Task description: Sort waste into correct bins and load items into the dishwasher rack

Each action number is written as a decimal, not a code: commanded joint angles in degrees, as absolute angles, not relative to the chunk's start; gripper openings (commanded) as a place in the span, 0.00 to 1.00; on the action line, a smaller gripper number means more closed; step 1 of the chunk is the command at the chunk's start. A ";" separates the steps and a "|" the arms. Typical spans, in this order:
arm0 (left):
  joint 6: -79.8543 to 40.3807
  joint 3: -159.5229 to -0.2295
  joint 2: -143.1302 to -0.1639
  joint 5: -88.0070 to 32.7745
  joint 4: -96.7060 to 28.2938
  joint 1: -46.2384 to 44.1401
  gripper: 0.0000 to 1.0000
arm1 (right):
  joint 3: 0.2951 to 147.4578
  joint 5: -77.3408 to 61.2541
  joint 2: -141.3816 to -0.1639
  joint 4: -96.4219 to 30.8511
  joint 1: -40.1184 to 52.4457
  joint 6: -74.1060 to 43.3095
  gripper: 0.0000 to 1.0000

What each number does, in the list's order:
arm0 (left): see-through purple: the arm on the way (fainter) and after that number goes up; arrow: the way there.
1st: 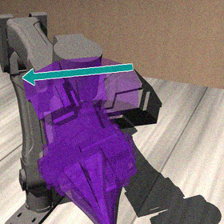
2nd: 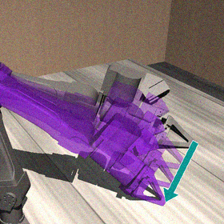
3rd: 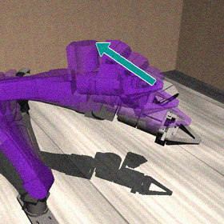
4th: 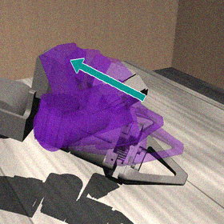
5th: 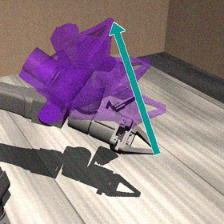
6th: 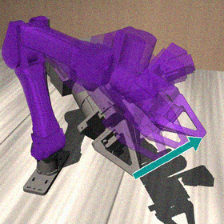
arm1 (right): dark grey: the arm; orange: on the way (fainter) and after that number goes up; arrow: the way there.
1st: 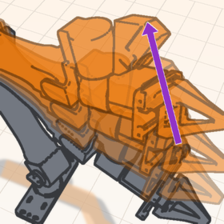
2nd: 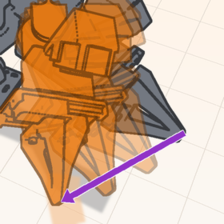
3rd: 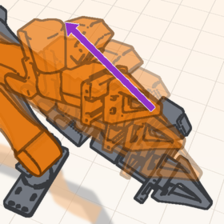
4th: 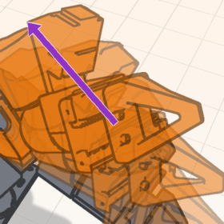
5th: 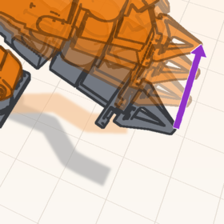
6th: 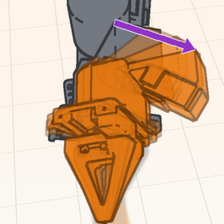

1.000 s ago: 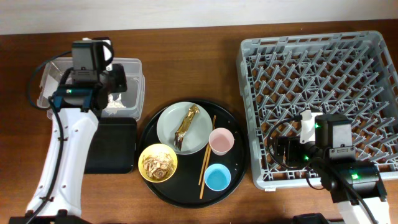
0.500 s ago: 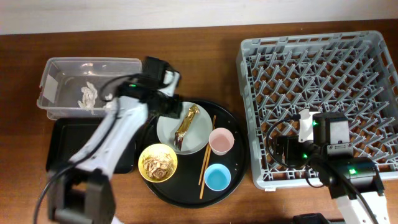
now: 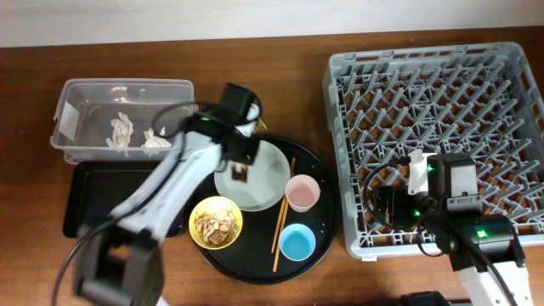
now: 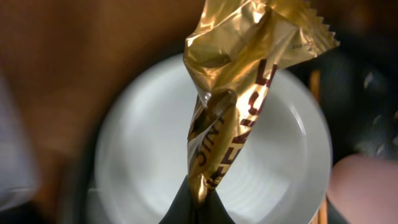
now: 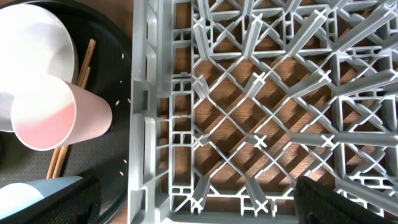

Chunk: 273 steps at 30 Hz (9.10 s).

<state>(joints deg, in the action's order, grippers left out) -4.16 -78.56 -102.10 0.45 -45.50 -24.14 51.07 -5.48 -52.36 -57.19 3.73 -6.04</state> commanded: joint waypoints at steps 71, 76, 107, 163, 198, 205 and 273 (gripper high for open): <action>15.09 -62.72 -95.94 -59.53 -53.45 24.36 0.00 | 52.03 -5.78 -52.51 -57.67 3.36 -6.46 0.99; 15.07 -62.72 -102.87 -71.64 -54.19 32.32 0.00 | 52.03 -5.78 -52.51 -57.67 3.36 -6.46 0.99; 25.50 -62.72 -104.14 -88.82 -61.47 36.93 0.00 | 52.03 -5.78 -52.51 -57.67 3.36 -6.46 0.99; 2.11 -76.64 -106.80 -19.97 -48.12 -36.27 0.04 | 52.03 -5.78 -52.51 -57.80 3.36 -6.46 0.99; -22.11 -79.59 -95.96 -68.18 -30.00 -25.89 0.00 | 53.06 -88.18 -71.09 -31.83 -5.26 11.60 0.73; -22.24 -79.59 -95.96 -62.63 -30.57 -25.87 0.31 | 53.06 -77.84 -71.09 -32.10 -5.26 11.27 0.62; -19.94 -59.29 -89.36 -82.61 -9.87 -10.37 0.00 | 79.88 -55.61 -84.88 -60.62 14.17 17.80 0.99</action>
